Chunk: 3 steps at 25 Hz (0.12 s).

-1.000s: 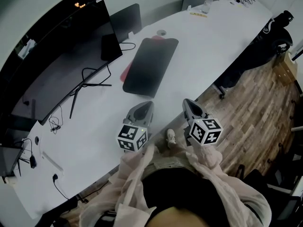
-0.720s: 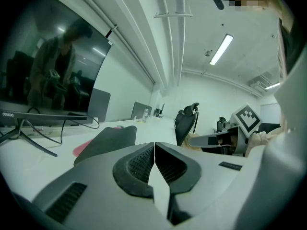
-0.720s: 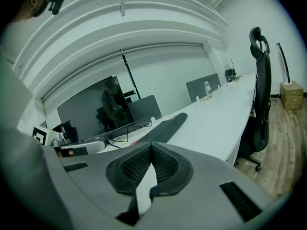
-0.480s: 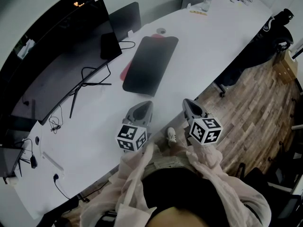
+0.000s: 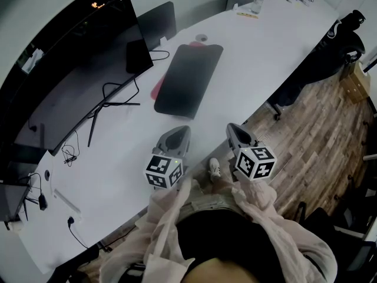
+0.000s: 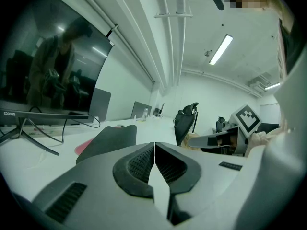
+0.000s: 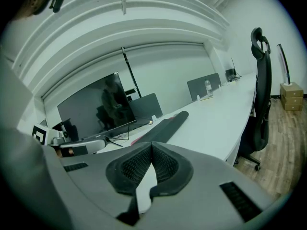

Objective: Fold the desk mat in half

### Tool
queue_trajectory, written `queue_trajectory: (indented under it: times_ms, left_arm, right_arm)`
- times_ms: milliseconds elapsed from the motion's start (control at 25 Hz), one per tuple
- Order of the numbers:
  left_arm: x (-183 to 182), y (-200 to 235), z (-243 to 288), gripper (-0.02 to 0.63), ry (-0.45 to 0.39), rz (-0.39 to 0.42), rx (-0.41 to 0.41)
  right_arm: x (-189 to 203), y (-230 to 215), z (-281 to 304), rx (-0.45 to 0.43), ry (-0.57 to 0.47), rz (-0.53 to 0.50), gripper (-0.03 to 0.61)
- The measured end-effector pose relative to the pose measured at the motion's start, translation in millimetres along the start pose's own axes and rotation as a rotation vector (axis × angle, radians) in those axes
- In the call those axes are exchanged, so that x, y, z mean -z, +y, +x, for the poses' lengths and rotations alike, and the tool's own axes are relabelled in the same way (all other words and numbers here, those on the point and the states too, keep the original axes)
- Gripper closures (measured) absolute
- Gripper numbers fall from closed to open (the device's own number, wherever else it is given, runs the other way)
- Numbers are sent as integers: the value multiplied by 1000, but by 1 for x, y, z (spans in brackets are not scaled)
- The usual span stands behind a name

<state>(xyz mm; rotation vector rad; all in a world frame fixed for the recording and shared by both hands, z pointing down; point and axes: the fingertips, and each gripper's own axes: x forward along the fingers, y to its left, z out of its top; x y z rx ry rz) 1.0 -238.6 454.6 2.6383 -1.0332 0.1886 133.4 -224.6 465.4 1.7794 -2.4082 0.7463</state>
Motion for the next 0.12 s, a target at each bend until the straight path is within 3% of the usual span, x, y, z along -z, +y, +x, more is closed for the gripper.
queue_trajectory:
  times_ms: [120]
  left_arm:
    - [0,3,-2,584,0,-1,1]
  right_arm:
    - [0,3,2,0,0,-1,565]
